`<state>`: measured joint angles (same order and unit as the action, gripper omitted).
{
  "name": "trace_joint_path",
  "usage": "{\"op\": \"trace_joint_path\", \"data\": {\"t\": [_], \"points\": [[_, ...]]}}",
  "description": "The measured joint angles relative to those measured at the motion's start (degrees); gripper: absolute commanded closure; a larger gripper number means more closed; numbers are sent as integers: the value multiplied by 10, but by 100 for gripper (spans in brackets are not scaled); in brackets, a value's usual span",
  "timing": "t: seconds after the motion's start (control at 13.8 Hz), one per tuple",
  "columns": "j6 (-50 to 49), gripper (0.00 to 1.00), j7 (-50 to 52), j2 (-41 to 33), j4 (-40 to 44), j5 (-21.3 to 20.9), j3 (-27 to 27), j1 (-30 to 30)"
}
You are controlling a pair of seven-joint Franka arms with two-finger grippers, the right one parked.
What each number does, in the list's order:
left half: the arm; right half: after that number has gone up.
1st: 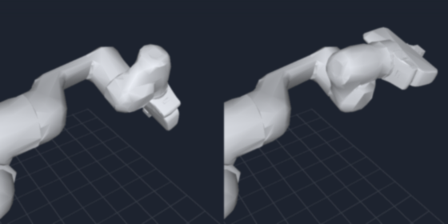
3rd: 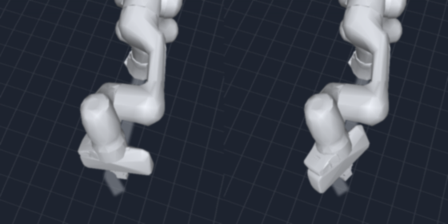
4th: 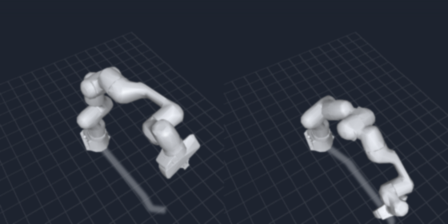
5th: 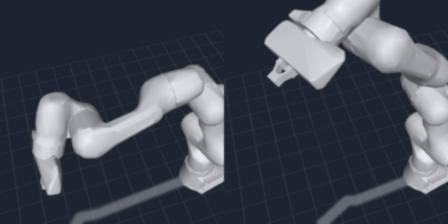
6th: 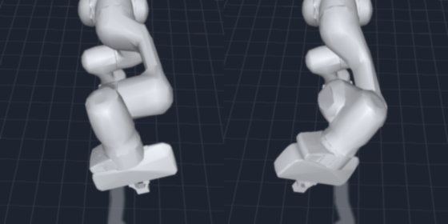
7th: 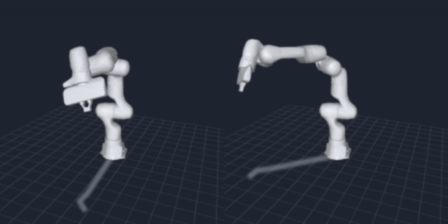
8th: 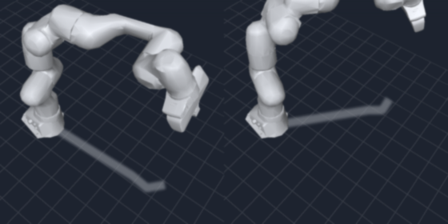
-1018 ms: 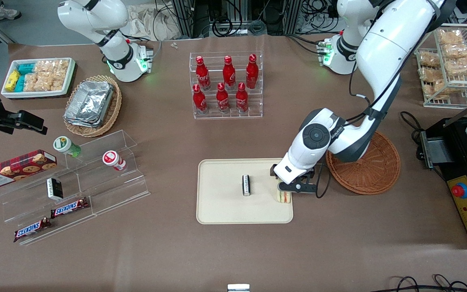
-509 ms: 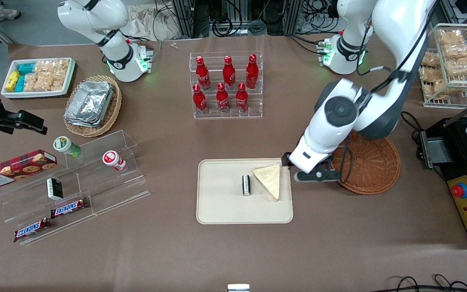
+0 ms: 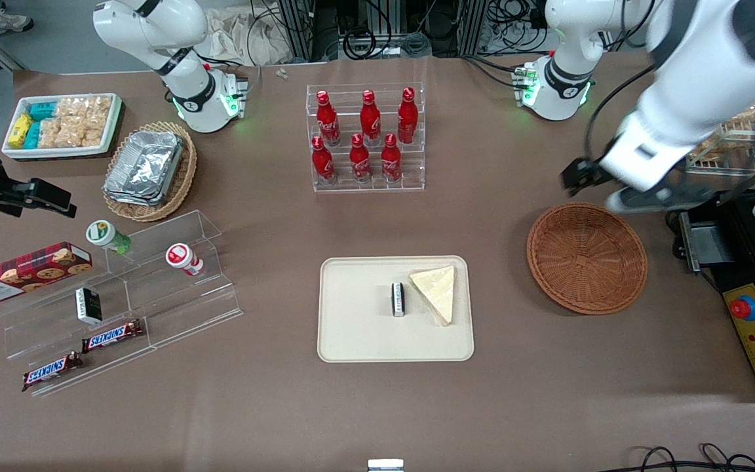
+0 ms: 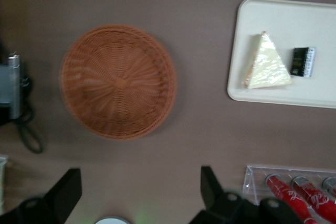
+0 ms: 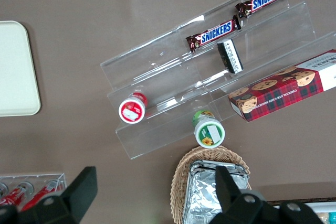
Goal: Place sandwich from basket to tray
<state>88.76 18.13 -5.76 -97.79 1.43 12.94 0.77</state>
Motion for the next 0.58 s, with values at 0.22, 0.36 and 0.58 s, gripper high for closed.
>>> {"op": "trace_joint_path", "data": {"t": [0.22, 0.36, 0.58], "points": [[-66, 0, -23, -23, 50, 0, -40, 0], [-84, 0, -34, -7, 88, -1, -49, 0], [-87, 0, -36, 31, 115, -11, -50, -8]]}}
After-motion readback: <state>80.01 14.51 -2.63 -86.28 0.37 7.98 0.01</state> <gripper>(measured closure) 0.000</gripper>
